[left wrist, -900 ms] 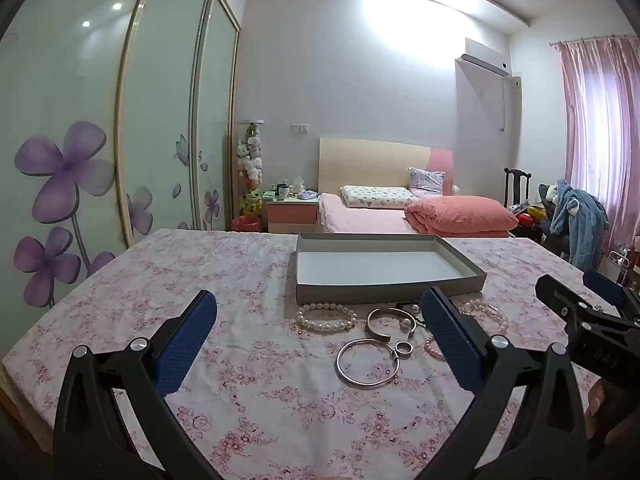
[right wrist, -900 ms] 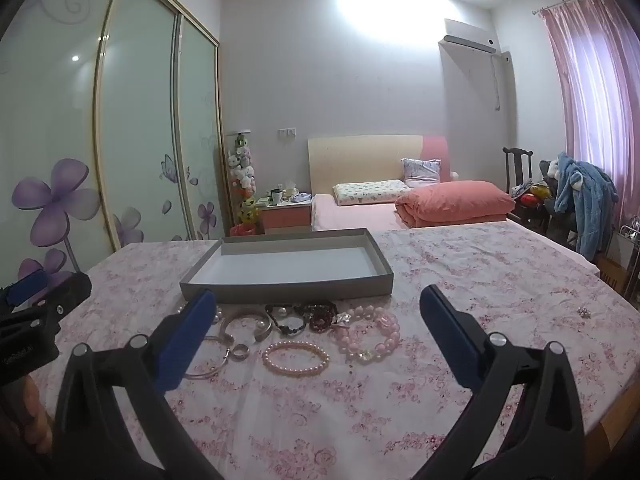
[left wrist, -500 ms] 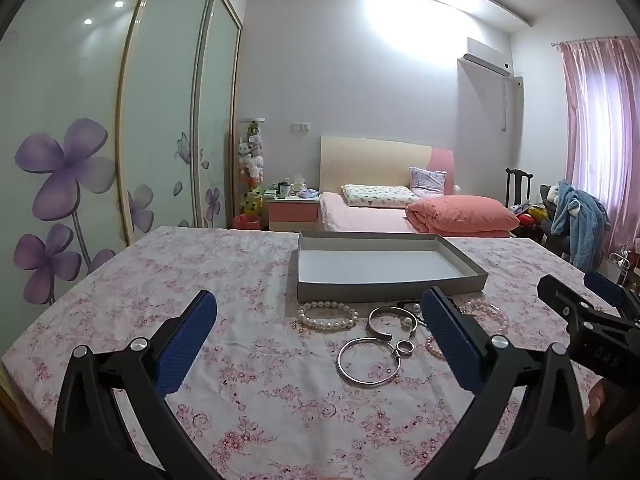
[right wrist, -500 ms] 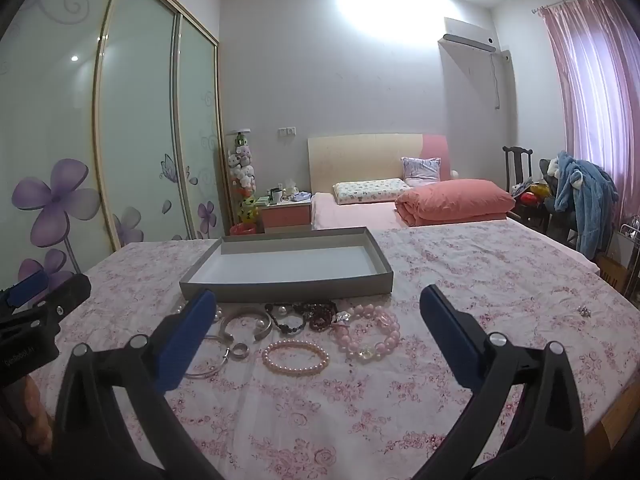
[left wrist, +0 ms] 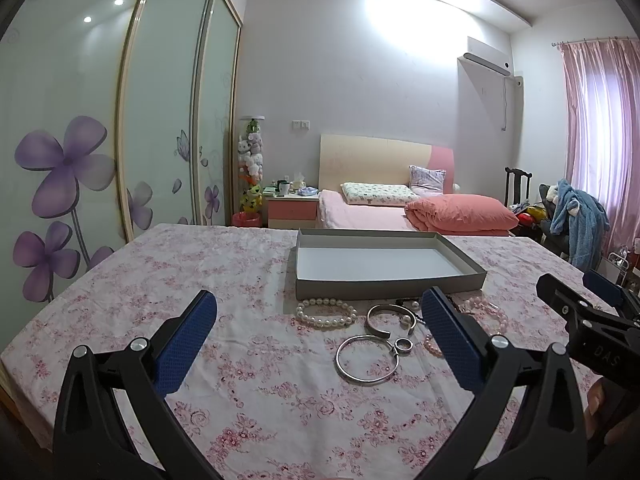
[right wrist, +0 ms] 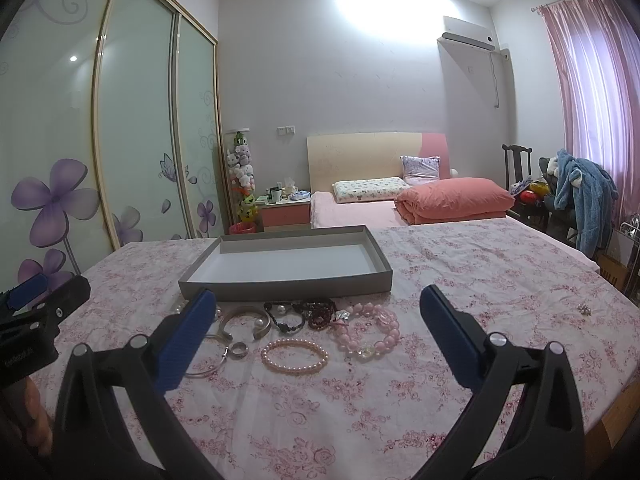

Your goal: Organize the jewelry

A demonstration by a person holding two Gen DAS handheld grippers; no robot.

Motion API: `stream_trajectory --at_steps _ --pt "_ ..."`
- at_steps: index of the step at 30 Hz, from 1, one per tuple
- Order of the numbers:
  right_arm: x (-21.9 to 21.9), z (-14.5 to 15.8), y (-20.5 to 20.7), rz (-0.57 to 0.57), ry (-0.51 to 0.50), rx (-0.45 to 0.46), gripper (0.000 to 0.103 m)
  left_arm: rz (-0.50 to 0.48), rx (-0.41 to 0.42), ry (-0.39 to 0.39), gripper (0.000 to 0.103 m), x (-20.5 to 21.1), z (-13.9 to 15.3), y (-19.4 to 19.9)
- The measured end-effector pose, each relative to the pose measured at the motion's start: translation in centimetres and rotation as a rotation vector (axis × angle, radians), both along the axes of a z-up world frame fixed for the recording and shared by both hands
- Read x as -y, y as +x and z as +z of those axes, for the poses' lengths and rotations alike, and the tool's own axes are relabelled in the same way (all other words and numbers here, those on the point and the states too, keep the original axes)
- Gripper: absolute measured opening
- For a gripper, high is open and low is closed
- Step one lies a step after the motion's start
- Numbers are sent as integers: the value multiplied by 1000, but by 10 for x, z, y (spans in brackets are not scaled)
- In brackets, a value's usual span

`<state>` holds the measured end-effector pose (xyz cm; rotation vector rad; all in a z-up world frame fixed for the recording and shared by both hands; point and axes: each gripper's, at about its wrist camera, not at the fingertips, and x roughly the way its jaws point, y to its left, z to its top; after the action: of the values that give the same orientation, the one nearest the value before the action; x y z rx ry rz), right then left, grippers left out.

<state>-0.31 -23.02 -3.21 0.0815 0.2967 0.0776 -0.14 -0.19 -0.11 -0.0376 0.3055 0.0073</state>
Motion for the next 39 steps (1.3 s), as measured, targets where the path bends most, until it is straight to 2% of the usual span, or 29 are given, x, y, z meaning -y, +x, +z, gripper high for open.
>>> stream_trajectory --at_steps 39 --pt "1 -1 0 1 3 -4 99 0 -8 -4 101 0 -1 1"
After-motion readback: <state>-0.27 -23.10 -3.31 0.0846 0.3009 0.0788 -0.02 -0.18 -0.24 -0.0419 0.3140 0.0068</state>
